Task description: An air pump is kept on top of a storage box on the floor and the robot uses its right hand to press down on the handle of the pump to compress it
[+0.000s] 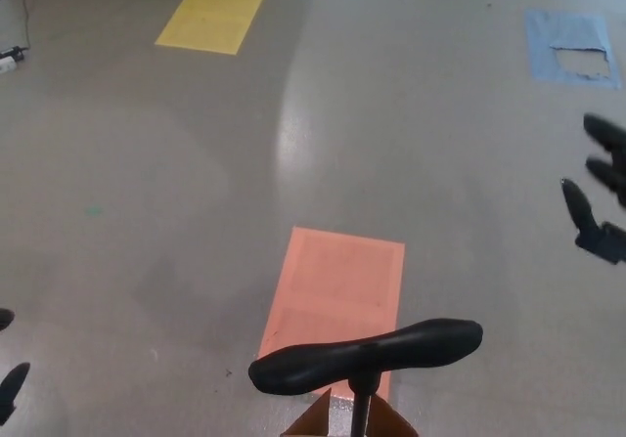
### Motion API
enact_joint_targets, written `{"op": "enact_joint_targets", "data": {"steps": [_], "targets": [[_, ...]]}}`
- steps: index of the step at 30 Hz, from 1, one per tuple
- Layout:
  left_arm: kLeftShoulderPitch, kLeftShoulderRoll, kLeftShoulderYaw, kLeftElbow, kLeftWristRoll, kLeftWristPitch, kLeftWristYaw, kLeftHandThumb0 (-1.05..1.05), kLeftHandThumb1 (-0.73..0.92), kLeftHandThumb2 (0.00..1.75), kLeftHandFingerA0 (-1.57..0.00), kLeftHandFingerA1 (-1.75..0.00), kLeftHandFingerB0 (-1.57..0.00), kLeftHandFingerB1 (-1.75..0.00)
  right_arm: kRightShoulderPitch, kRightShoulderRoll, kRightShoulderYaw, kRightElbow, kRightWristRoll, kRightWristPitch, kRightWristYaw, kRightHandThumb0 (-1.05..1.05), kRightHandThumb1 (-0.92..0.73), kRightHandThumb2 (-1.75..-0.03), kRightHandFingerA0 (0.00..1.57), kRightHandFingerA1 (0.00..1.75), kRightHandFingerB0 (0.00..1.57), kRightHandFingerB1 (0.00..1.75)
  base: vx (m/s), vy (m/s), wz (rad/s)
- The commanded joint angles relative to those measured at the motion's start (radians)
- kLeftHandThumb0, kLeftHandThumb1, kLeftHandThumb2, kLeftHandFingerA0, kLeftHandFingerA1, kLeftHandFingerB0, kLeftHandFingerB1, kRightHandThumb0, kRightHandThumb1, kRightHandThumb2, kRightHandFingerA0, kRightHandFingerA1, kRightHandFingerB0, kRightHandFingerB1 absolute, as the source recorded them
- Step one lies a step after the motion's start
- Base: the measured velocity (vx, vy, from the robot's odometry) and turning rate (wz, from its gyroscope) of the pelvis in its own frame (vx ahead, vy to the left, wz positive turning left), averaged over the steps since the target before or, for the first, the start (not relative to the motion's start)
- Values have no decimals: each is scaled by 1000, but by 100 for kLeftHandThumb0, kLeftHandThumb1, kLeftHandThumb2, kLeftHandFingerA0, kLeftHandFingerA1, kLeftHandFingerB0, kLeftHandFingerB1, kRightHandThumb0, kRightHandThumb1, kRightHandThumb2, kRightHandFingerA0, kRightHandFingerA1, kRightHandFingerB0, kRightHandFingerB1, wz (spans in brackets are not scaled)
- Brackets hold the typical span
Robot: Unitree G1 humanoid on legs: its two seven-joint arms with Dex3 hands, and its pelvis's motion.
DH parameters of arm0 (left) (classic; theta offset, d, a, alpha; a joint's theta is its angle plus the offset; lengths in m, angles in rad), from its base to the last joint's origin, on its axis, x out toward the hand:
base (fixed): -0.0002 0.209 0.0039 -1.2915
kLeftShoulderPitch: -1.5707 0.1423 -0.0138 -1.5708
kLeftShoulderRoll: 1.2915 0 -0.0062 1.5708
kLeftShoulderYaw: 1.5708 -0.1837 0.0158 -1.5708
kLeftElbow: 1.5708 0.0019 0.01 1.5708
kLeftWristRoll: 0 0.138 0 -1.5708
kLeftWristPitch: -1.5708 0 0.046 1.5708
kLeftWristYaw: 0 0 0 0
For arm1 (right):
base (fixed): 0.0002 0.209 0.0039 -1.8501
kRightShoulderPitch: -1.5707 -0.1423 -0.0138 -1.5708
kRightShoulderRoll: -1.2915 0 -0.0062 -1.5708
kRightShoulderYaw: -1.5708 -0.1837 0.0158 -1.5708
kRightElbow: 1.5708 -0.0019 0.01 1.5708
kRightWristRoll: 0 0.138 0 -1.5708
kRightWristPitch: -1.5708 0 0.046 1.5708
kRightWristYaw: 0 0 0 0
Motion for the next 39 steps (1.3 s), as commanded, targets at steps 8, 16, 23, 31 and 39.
{"op": "enact_joint_targets", "data": {"steps": [8,16,23,31,39], "targets": [[-115,52,-19,-24,13,-69,-76,-34,57,109,0,-48,0,-47,-484,-300,87,-1137,392,453,362,-88,-77,-112,8,29,7,19,0,0,0],[-128,58,-19,8,13,-60,-92,-69,67,97,-5,-42,-1,-34,-552,-273,206,-1193,351,534,457,-88,-82,-116,6,24,5,15,0,0,0],[-140,52,-9,47,4,-44,-99,-68,67,98,-2,-41,-7,-33,-557,-193,322,-1205,254,522,495,-89,-82,-115,21,49,1,21,0,0,0],[-69,70,6,-37,-26,-149,-141,-49,78,63,-50,-39,-41,-35,-569,-173,466,-1239,264,612,589,-91,-86,-118,0,12,0,11,0,0,0],[-77,68,-19,-4,23,-100,-58,-49,76,63,-51,-40,-41,-34,-566,-175,494,-1263,257,655,594,-92,-87,-119,0,11,0,11,0,0,0]]}}
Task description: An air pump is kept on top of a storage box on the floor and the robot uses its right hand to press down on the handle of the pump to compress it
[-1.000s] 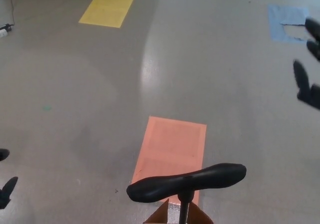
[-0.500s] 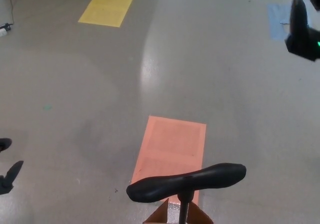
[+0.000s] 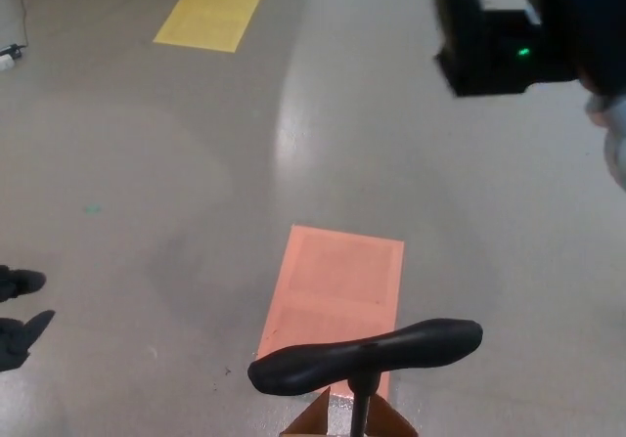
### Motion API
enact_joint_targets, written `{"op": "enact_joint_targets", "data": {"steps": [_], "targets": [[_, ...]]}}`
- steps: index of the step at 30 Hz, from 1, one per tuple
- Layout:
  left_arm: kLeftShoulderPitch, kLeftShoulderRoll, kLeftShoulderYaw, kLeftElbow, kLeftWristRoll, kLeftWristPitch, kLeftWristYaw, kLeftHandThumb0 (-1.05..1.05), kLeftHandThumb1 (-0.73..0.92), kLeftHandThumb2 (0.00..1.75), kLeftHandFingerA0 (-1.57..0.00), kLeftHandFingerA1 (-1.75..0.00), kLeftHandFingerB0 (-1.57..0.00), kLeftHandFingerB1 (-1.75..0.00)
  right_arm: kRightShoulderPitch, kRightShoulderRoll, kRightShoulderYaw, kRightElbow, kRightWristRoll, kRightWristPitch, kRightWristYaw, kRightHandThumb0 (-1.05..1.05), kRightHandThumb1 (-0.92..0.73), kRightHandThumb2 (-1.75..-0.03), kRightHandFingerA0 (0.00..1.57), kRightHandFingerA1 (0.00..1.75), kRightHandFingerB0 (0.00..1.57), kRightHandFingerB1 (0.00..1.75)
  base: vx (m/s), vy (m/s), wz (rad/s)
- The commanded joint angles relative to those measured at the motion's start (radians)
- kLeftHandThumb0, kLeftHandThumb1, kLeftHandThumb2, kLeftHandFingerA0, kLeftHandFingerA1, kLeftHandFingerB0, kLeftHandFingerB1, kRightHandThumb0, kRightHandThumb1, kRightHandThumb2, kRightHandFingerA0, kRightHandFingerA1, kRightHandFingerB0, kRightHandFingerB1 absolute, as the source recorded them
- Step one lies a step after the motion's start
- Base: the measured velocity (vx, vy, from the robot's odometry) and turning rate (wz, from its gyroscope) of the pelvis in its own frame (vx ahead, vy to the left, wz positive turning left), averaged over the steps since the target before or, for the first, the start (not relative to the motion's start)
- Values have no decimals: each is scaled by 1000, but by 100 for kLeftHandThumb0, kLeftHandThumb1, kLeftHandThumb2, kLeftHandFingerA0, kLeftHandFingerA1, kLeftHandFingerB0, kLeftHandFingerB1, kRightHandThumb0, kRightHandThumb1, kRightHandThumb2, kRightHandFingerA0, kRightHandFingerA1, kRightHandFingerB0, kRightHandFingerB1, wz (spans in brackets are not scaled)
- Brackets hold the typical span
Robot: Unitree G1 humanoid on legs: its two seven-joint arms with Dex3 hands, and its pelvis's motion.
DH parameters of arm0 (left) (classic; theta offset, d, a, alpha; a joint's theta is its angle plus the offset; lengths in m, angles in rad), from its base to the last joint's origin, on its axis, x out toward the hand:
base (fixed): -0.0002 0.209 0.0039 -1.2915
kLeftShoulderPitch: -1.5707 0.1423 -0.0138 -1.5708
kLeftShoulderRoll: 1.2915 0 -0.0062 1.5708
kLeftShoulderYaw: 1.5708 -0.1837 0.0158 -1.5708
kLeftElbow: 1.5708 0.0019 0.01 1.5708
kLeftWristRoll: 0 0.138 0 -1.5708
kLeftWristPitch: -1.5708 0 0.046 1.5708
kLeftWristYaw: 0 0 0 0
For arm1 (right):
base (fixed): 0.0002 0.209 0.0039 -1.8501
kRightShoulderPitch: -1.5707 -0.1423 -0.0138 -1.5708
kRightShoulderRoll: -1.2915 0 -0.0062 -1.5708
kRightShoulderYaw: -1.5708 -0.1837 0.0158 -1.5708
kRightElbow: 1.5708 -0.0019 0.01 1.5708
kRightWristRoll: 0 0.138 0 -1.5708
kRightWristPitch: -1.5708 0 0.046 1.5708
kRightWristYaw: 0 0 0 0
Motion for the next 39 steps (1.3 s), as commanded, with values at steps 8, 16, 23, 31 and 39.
{"op": "enact_joint_targets", "data": {"steps": [8,16,23,31,39], "targets": [[12,70,-21,-2,24,-93,-31,-49,76,63,-51,-40,-41,-34,-209,-133,185,-384,172,345,345,-92,-87,-119,0,11,0,11,0,0,0],[8,77,-27,3,23,-96,-33,-49,76,63,-51,-40,-41,-34,-217,-135,181,-405,179,388,345,-92,-87,-119,0,11,0,11,0,0,0],[-7,75,-6,19,-13,-63,-85,-34,54,107,0,-48,0,-48,141,-244,355,-449,105,349,358,-92,-90,-124,0,18,0,14,0,0,0],[-5,82,-9,29,0,-89,-74,-70,70,91,-8,-40,-7,-35,233,-260,372,-375,64,282,366,-91,-91,-123,0,20,0,15,0,0,0],[-3,78,11,33,-18,-92,-84,-34,58,110,0,-48,0,-48,256,-253,404,-298,16,262,407,-91,-91,-122,0,18,0,14,0,0,0]]}}
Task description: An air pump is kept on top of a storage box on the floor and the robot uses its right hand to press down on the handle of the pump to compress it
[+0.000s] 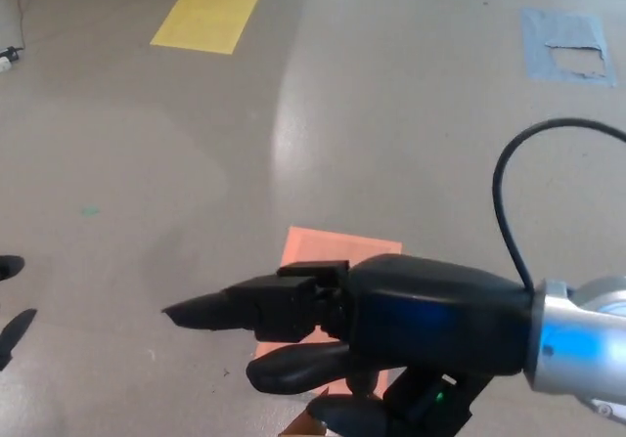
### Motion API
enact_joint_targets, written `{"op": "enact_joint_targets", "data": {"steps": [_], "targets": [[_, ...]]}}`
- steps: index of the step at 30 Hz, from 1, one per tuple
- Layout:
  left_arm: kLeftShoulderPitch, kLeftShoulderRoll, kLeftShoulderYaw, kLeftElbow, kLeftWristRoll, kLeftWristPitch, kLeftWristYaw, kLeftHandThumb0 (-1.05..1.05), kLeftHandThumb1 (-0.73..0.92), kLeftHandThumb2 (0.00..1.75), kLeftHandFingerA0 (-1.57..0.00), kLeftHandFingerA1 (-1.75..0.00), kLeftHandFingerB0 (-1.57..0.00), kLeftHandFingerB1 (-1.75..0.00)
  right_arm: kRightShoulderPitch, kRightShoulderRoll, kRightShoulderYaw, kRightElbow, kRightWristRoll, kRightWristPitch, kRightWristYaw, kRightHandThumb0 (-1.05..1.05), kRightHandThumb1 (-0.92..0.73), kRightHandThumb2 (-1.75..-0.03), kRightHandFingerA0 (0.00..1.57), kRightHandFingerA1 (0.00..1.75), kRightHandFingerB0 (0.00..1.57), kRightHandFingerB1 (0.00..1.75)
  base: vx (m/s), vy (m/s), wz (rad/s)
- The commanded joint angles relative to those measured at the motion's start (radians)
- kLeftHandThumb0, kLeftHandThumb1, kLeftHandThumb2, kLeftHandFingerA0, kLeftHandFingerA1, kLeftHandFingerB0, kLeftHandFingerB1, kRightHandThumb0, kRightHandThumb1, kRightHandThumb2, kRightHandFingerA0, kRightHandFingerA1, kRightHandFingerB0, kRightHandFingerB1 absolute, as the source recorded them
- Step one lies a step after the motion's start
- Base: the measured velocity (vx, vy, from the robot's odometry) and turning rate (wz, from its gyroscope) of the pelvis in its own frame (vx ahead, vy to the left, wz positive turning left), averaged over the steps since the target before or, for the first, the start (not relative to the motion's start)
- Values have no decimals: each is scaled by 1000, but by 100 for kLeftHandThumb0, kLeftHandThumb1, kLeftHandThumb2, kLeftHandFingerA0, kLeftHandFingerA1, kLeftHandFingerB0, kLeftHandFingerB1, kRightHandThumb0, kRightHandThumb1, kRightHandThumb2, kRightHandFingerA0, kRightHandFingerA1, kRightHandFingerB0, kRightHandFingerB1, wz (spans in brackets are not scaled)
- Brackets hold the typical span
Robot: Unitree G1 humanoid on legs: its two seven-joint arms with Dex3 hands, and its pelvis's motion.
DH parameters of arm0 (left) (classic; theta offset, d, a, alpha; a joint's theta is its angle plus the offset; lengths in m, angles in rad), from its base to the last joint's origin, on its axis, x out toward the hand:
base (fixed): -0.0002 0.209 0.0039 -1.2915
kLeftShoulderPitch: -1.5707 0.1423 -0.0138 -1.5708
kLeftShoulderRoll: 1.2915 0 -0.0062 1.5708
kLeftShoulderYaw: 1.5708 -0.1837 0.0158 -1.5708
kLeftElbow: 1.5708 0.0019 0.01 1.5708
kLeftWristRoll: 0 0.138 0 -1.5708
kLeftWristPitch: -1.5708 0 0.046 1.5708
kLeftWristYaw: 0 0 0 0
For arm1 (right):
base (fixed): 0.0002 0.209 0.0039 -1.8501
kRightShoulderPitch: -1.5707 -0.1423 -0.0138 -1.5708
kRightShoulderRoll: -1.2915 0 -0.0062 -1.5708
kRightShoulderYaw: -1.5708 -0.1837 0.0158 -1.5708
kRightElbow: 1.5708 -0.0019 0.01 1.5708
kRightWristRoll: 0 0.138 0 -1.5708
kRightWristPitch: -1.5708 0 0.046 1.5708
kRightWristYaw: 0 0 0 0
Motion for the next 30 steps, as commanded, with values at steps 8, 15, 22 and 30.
{"op": "enact_joint_targets", "data": {"steps": [8,15,22,30], "targets": [[18,27,24,1,-10,-27,-12,-33,59,110,0,-48,0,-47,83,23,65,146,-109,-83,38,-91,-90,-122,0,17,0,13,0,0,0],[40,27,25,4,-6,-37,-2,-33,59,110,0,-48,0,-47,78,94,120,352,-184,-138,32,-89,-88,-119,0,18,0,13,0,0,0],[74,38,35,-3,-13,-43,-9,-33,59,110,0,-47,0,-47,49,212,184,618,-278,-157,-6,-89,-88,-120,0,17,0,13,0,0,0],[97,38,44,-9,-20,-44,-10,-33,59,110,0,-47,0,-47,20,380,227,1025,-351,-203,-125,-89,-85,-114,5,21,4,15,0,0,0]]}}
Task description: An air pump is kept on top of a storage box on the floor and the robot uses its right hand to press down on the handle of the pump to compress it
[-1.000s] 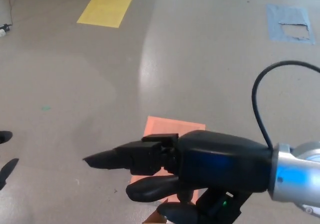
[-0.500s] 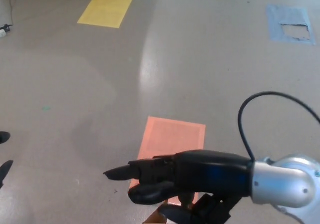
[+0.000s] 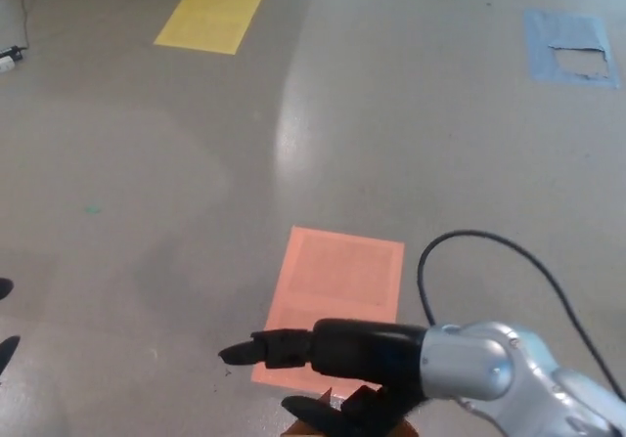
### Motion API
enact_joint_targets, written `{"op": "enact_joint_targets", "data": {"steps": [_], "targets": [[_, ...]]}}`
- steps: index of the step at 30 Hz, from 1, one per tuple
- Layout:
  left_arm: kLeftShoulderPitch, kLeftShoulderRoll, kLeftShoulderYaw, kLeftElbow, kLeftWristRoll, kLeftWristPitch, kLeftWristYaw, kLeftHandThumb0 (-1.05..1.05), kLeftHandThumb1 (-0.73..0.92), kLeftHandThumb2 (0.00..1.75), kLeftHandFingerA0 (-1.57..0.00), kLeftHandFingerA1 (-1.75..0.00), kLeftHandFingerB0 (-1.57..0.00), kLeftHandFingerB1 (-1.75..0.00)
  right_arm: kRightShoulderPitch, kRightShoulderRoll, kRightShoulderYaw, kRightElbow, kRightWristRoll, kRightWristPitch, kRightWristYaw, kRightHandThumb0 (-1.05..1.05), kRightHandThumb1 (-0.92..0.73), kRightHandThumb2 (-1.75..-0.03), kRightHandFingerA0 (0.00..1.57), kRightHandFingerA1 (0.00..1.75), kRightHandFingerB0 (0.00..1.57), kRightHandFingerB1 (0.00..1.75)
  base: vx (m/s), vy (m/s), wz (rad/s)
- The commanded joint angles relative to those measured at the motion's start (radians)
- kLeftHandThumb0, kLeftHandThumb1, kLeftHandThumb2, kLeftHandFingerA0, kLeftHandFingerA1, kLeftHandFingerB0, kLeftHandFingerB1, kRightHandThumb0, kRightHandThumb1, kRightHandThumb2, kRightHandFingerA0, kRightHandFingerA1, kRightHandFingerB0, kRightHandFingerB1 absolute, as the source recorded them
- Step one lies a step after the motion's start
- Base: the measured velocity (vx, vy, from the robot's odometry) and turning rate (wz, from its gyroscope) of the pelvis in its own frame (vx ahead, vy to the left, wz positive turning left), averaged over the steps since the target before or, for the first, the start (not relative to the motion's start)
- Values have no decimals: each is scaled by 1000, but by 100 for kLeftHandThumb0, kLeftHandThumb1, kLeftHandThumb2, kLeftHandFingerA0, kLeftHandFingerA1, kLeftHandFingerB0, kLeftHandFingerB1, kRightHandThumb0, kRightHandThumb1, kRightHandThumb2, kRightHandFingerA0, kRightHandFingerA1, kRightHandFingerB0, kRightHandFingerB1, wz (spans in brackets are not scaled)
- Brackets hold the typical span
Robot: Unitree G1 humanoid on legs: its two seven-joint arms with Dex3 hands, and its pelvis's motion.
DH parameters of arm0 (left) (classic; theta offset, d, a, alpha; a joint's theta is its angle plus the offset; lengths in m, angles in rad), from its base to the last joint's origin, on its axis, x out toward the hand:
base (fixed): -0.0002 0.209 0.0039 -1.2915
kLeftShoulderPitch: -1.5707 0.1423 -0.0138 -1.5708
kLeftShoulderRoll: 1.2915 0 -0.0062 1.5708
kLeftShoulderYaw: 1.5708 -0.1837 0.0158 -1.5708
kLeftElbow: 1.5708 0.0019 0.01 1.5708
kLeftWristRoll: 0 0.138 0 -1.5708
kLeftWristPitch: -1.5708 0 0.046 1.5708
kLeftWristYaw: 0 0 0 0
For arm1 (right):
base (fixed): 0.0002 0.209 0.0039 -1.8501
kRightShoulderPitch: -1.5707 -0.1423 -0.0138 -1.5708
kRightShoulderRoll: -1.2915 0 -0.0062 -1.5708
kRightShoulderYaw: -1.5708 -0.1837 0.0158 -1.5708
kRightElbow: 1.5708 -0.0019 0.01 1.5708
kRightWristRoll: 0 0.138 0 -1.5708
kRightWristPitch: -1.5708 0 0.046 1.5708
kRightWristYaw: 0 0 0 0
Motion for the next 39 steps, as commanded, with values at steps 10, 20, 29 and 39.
{"op": "enact_joint_targets", "data": {"steps": [10,20,29,39], "targets": [[29,38,20,-6,-20,-20,-5,-33,59,110,0,-47,0,-47,-73,243,12,726,-154,-127,-271,-87,-83,-113,6,22,6,17,0,0,0],[21,44,18,-9,-17,-23,-8,-33,60,111,0,-47,0,-47,-105,304,-40,976,-161,-249,-430,-77,-91,-75,12,27,8,22,0,0,0],[29,33,23,-12,-23,-19,-3,-33,59,110,0,-47,0,-47,-147,348,-30,1180,-208,-320,-555,-79,-77,-112,11,44,5,33,0,0,0],[37,42,21,-26,-22,-25,-23,-33,59,110,0,-48,0,-47,-152,402,-41,1328,-230,-318,-638,-75,-92,-72,18,30,11,26,0,0,0]]}}
